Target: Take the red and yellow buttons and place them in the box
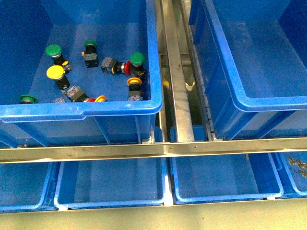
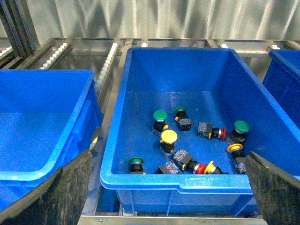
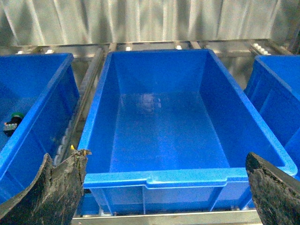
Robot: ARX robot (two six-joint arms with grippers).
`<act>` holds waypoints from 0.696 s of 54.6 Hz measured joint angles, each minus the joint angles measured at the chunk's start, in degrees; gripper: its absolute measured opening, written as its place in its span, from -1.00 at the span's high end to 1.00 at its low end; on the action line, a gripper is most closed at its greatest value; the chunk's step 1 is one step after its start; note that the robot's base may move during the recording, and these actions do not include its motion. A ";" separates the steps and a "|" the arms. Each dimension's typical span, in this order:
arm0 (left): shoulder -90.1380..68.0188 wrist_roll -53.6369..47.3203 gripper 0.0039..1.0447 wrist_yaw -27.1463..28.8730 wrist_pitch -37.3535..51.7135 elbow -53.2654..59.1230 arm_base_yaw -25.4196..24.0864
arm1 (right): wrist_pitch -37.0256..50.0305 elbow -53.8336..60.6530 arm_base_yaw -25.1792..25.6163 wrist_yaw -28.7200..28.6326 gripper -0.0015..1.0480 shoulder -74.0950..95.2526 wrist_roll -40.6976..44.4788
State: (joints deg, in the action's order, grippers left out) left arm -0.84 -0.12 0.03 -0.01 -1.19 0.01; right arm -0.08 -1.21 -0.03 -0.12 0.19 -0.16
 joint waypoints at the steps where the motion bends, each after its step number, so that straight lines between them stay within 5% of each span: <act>1: 0.00 0.00 -0.85 0.00 0.00 0.00 0.00 | 0.00 0.00 0.00 0.00 -0.88 0.00 0.00; 38: 0.00 0.00 -0.85 0.00 0.00 0.00 0.00 | 0.00 0.00 0.00 0.09 -0.88 0.02 0.00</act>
State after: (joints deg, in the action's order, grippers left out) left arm -0.84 -0.12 0.03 -0.01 -1.19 0.01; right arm -0.08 -1.21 -0.03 -0.03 0.21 -0.16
